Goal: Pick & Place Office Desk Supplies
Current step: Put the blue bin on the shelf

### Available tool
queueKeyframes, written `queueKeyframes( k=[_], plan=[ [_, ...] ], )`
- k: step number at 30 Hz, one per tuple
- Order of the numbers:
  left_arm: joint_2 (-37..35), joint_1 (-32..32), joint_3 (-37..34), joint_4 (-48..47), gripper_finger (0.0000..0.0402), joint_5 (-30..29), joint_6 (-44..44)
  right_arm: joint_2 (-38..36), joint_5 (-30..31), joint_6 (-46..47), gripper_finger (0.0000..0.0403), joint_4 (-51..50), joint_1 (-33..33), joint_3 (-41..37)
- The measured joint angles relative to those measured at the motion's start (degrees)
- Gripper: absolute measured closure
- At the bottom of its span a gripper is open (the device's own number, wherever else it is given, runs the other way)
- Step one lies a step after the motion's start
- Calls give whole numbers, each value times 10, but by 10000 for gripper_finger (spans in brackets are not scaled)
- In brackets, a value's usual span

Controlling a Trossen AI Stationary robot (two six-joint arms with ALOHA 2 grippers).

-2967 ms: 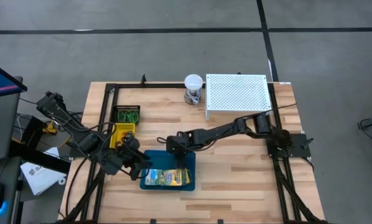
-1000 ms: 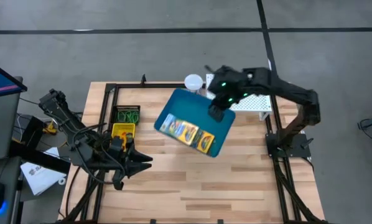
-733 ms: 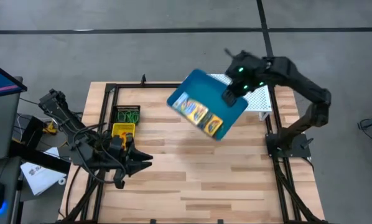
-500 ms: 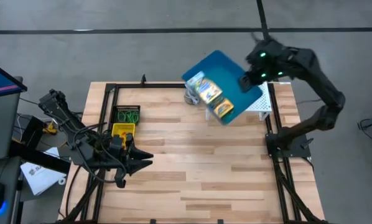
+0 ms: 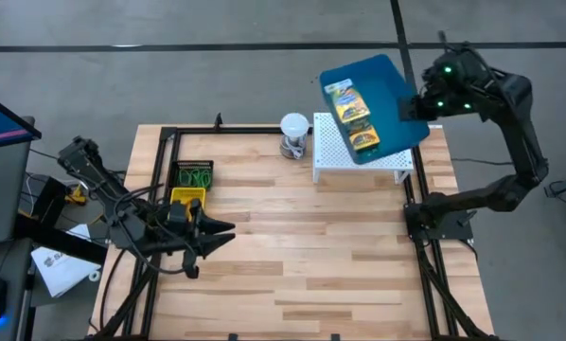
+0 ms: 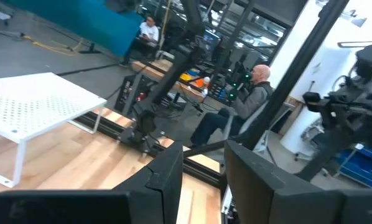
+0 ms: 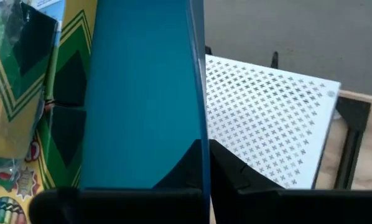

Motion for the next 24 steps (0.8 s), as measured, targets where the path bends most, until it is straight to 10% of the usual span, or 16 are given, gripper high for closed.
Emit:
queueKeyframes(
  k=[14, 24],
  plan=[
    [-16, 58, 0, -5, 289, 32, 40, -64, 65, 151, 403, 77, 129, -178],
    [-61, 67, 0, -5, 289, 35, 60, -121, 71, 155, 403, 171, 60, -329]
  ],
)
